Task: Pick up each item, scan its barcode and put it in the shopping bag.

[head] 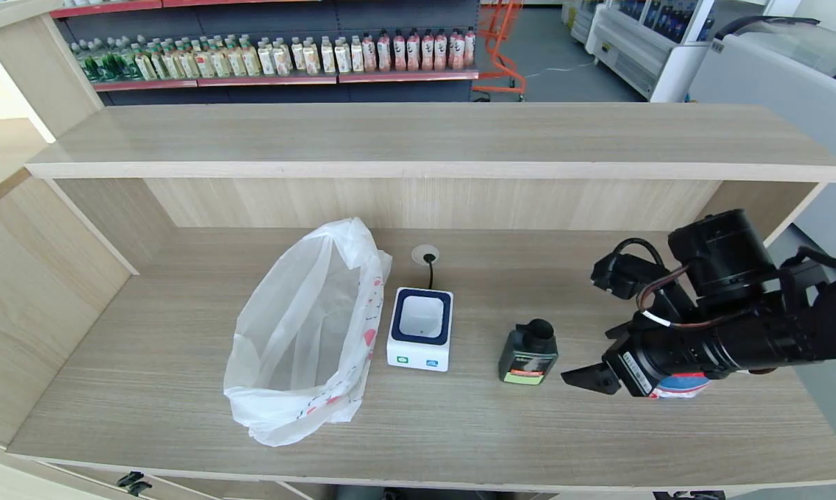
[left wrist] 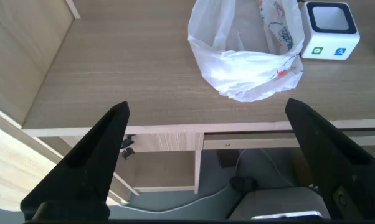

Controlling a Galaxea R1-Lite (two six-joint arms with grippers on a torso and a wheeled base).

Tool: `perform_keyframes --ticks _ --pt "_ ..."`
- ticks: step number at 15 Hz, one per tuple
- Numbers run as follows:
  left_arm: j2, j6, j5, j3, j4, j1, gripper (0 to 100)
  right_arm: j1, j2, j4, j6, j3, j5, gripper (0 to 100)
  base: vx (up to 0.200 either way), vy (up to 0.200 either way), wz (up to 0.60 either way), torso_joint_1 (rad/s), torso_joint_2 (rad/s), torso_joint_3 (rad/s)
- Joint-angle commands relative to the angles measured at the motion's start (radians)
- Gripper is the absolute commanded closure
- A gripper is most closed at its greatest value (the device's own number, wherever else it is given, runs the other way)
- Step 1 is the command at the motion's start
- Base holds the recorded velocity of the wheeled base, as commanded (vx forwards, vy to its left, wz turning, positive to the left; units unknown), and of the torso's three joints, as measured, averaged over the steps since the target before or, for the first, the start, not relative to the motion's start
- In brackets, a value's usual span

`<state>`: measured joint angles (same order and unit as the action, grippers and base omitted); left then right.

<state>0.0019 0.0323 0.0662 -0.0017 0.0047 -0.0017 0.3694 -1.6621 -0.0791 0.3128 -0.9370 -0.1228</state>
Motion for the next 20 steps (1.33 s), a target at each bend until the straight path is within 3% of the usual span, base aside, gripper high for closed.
perform_keyframes --ticks 1,4,14,15,20 --pt "0.0 0.0 0.0 0.0 0.0 0.0 0 0.029 -0.09 0.061 0.014 -0.009 -0.005 0 0.0 0.0 0.0 0.0 0.0 0.0" --pt "0.0 0.0 0.0 0.0 0.0 0.0 0 0.071 -0.165 0.159 0.026 -0.025 -0.015 0 0.0 0.0 0.0 0.0 0.0 0.0" --pt "0.0 0.0 0.0 0.0 0.0 0.0 0 0.123 -0.298 0.162 0.065 -0.183 -0.029 0 0.0 0.0 0.0 0.0 0.0 0.0" --pt "0.0 0.0 0.0 0.0 0.0 0.0 0 0.128 -0.3 0.162 0.068 -0.183 -0.028 100 0.0 0.0 0.0 0.0 0.0 0.0" --pt "0.0 0.0 0.0 0.0 0.0 0.0 0 0.128 -0.269 0.191 0.066 -0.175 -0.029 100 0.0 0.0 0.0 0.0 0.0 0.0"
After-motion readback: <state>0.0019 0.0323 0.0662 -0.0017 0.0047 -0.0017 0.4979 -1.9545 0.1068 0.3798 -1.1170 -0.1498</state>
